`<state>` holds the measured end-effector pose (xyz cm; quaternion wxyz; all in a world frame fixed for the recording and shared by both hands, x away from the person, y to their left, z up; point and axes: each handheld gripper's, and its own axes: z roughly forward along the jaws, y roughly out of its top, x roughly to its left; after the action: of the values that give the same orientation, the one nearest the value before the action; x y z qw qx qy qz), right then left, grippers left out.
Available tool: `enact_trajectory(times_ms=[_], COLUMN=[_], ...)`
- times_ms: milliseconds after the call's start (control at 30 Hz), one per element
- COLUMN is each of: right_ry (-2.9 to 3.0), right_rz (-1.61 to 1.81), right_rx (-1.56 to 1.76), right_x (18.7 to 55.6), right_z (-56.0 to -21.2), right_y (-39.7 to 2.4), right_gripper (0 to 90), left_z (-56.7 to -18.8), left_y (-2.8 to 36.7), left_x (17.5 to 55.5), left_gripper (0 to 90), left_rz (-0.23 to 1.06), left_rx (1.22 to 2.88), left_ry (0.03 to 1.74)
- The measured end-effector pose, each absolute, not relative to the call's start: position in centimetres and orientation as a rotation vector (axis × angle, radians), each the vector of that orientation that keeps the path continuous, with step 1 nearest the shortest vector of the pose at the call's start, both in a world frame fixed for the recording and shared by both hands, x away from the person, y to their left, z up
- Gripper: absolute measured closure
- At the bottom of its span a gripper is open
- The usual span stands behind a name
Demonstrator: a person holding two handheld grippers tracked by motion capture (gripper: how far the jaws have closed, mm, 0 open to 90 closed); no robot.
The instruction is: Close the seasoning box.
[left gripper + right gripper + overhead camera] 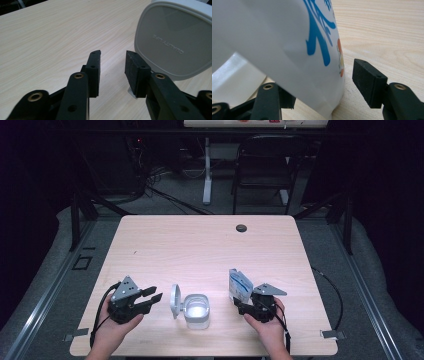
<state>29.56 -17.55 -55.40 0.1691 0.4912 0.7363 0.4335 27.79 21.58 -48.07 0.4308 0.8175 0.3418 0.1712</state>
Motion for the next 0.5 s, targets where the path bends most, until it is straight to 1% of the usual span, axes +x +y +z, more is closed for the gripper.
enact_trajectory(times_ms=[167, 333, 500], right_ry=[2.077, 2.076, 2.082], right_rz=[1.243, 1.249, 1.248], right_rx=[1.400, 1.401, 1.400], right_x=[29.1, 28.9, 28.5], right_z=[-54.7, -54.7, -54.7], right_y=[-18.3, -18.7, -19.1], right_gripper=[39.2, 38.7, 38.4], left_z=[-47.7, -47.3, -47.3], left_y=[21.4, 21.1, 20.6], left_x=[27.3, 26.9, 26.7], left_gripper=[76.2, 83.8, 89.2], left_rz=[0.421, 0.406, 0.392], left_rx=[2.035, 2.037, 2.062], left_ry=[0.829, 0.803, 0.777])
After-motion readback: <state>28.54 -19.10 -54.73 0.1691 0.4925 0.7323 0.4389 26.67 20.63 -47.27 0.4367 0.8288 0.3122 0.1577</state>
